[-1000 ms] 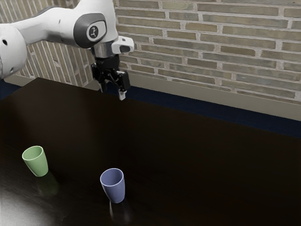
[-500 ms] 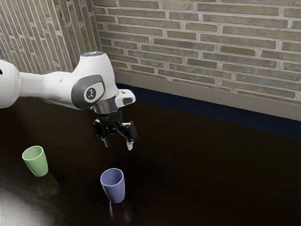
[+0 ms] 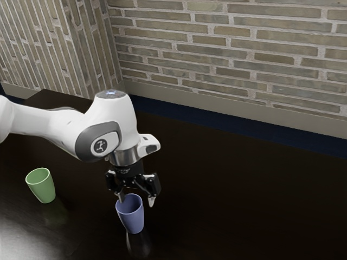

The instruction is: Place the right cup onto the left cup

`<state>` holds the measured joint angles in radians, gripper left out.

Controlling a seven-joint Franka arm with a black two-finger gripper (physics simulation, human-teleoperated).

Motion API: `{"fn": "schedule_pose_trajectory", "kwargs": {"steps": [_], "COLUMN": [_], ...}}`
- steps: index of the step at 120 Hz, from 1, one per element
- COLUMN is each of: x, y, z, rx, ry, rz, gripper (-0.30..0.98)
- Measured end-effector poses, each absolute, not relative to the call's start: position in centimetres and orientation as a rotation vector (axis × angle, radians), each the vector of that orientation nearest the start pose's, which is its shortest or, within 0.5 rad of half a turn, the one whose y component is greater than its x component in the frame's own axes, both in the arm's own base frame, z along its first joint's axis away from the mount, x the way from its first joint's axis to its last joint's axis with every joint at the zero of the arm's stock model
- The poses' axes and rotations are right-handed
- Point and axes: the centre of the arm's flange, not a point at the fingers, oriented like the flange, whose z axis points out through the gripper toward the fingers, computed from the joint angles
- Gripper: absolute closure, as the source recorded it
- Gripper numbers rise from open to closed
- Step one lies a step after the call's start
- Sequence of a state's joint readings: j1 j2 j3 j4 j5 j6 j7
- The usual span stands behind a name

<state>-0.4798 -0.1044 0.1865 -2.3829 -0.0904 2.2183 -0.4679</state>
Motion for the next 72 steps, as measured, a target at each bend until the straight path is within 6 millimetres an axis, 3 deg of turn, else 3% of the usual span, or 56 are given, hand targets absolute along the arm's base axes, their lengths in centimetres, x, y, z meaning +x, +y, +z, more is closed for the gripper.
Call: {"fn": "schedule_pose_trajectory", "kwargs": {"steps": [23, 72], "x": [45.0, 46.0], "y": [-14.0, -14.2], "z": [34.7, 31.8], "rx": [-3.165, -3.13], "ry": [-0.498, -0.658], "rz": [0.183, 0.147], "gripper": [0.02, 0.06]}}
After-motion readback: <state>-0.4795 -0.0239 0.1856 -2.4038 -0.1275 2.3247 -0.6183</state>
